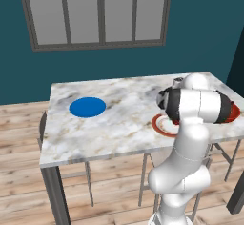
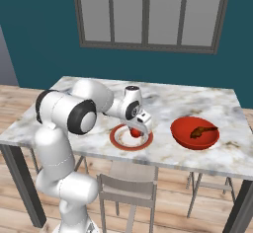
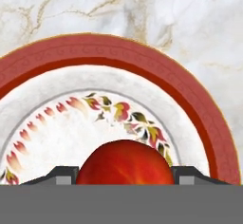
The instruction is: Pick the chicken drumstick and tomato from their plates and place them in the bowl. Then put the bowl in the fridge.
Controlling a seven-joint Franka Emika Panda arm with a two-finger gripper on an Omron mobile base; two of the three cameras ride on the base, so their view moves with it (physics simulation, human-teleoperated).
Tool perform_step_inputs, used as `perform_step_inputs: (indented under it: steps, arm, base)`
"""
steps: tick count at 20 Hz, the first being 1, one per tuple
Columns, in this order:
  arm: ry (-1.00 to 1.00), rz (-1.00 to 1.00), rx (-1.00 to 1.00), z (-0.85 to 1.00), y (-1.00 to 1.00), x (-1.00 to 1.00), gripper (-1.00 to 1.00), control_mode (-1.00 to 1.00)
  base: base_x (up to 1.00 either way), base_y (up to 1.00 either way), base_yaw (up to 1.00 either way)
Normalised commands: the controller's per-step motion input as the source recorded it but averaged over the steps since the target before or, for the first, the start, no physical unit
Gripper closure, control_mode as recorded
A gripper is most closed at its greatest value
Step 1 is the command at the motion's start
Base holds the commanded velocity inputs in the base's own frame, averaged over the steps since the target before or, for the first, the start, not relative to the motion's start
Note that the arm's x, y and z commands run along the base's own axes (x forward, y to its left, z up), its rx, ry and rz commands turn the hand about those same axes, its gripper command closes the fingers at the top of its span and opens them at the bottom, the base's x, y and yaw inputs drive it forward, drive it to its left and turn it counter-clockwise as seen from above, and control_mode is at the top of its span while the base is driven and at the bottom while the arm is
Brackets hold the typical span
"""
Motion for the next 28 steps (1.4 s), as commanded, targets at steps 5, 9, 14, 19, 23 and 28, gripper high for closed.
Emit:
perform_step_inputs:
  steps: [5,9,14,19,23,28]
  arm:
    - [-0.06,0.00,0.07,0.70,-0.14,-0.35,1.00,-1.00]
    - [-0.13,0.00,0.03,0.73,-0.17,-0.33,1.00,-1.00]
    - [-0.02,0.00,0.03,0.65,-0.20,-0.26,1.00,-1.00]
    - [0.00,0.00,0.05,0.54,-0.24,-0.17,1.00,-1.00]
    - [0.03,0.00,0.04,0.36,-0.36,-0.05,1.00,-1.00]
    - [0.01,0.01,0.00,0.13,-0.57,0.00,1.00,-1.00]
  base:
    - [0.00,0.00,0.00]
    - [0.00,0.00,0.00]
    - [0.00,0.00,0.00]
    - [0.00,0.00,0.00]
    - [0.00,0.00,0.00]
    - [0.00,0.00,0.00]
